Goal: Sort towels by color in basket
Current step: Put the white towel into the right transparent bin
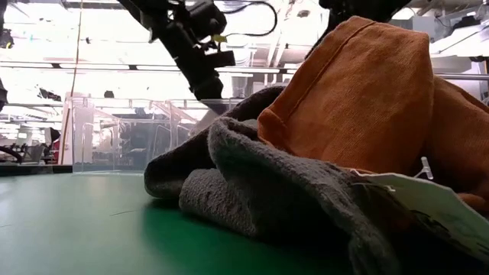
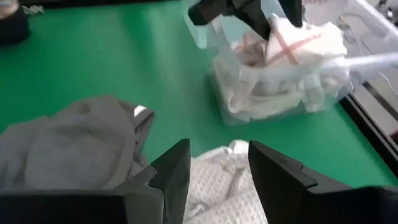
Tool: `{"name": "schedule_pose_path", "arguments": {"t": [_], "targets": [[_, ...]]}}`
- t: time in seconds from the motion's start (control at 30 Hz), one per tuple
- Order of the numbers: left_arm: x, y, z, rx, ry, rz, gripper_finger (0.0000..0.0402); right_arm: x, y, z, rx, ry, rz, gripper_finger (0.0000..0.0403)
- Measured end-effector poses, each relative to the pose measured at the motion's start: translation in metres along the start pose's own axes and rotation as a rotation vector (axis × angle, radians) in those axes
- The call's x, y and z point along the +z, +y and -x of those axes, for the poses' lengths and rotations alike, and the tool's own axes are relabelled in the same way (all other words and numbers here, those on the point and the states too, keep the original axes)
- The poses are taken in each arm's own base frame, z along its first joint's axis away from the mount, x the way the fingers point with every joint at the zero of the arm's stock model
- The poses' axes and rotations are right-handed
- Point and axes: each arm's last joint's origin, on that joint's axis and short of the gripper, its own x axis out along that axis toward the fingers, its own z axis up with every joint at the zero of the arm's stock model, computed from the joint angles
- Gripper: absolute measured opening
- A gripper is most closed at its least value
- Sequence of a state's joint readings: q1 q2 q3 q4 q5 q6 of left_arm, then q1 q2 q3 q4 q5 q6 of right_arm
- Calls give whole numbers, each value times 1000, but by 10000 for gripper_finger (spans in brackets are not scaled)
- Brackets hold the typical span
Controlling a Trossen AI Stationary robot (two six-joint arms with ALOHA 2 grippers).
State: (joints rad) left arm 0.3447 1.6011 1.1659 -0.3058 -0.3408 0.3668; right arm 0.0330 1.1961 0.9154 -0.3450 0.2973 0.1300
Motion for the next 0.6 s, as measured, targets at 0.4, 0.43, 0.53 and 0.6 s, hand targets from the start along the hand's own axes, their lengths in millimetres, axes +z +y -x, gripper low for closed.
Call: {"name": "schedule_pose_path", "arguments": {"t": [0.4, 0.43, 0.53, 0.6], "targets": [[-2, 29, 20, -154, 51, 70, 76, -4, 0, 0, -7, 38, -25, 191], [-3, 27, 20, -201, 55, 86, 63, -4, 0, 0, -7, 38, -24, 191], [-5, 21, 21, -317, 72, 125, 20, -3, 0, 0, -6, 33, -20, 191], [-6, 17, 23, -346, 89, 142, 6, -2, 0, 0, -4, 23, -22, 191]]}}
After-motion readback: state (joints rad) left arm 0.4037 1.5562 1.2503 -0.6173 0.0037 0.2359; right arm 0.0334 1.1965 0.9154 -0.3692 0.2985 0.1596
